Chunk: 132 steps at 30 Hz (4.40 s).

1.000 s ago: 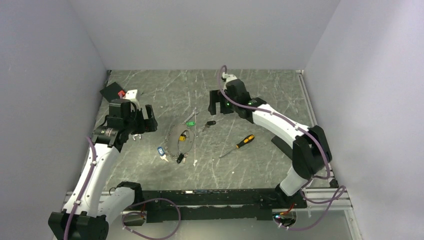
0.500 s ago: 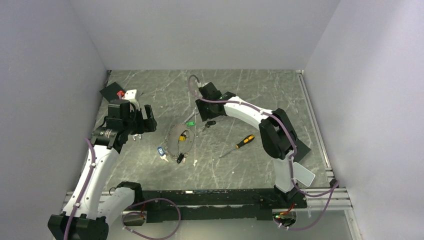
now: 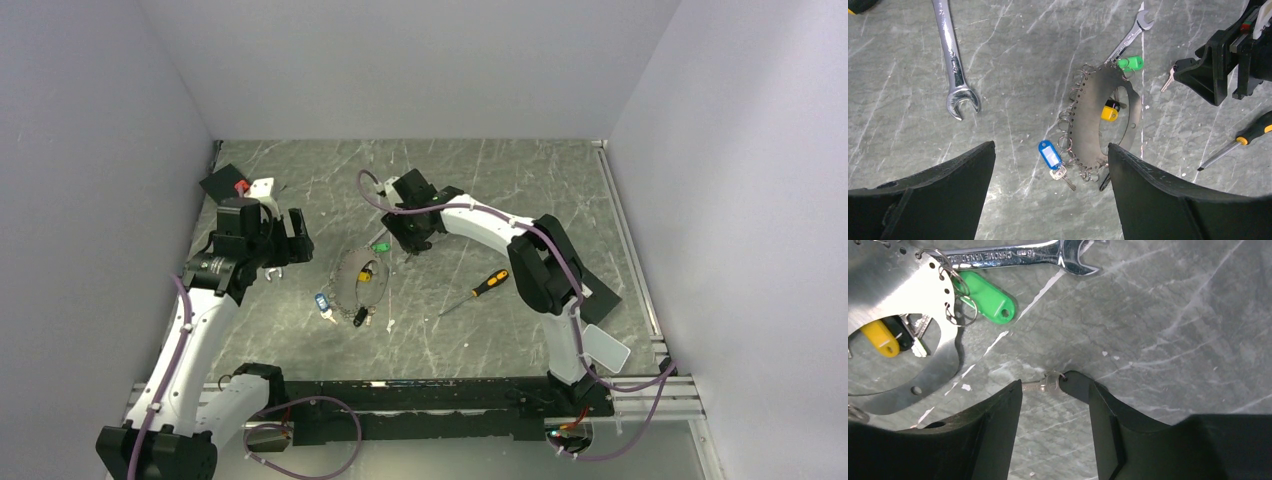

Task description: Put the keys on the keyring

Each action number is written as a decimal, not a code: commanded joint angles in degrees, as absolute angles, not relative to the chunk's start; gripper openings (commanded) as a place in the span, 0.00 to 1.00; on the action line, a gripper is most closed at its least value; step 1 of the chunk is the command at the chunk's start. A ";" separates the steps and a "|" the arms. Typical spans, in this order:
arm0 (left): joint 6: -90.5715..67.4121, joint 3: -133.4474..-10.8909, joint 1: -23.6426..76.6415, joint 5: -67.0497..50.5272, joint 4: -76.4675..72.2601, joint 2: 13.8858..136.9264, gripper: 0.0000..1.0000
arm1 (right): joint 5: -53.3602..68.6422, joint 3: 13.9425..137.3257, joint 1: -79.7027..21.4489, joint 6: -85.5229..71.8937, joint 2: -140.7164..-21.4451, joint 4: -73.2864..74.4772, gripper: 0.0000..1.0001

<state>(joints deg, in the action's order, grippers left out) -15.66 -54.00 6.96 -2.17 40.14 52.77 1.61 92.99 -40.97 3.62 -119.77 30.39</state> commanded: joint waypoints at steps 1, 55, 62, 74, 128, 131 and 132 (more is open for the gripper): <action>-14.79 -55.11 7.12 -2.83 38.50 52.73 0.87 | 3.60 97.27 -40.48 8.85 -122.41 30.76 0.53; -14.59 -55.02 7.12 -3.43 38.32 53.10 0.85 | 2.30 89.11 -38.65 -12.85 -115.28 28.81 0.41; -14.60 -54.93 7.12 -3.43 38.41 52.84 0.85 | 0.82 90.88 -38.63 -13.23 -118.38 30.05 0.35; -14.60 -54.93 7.12 -3.65 38.40 52.82 0.85 | 0.15 91.82 -38.67 -13.58 -121.26 30.15 0.28; -34.93 -46.76 8.00 -7.01 28.86 54.36 0.65 | 2.23 49.14 -50.72 -1.72 -71.24 -4.24 0.00; -41.73 -44.87 8.00 -2.41 29.58 56.72 0.65 | 0.69 49.12 -50.71 -1.63 -71.29 -3.31 0.00; -43.11 -44.50 8.00 -1.82 29.19 57.81 0.65 | 0.26 49.13 -50.71 -1.73 -71.28 -3.06 0.00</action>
<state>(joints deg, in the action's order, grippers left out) -30.68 -46.48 7.88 -8.88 30.02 55.51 2.87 49.32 -50.46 -0.62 -72.51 0.05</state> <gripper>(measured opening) 0.645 0.010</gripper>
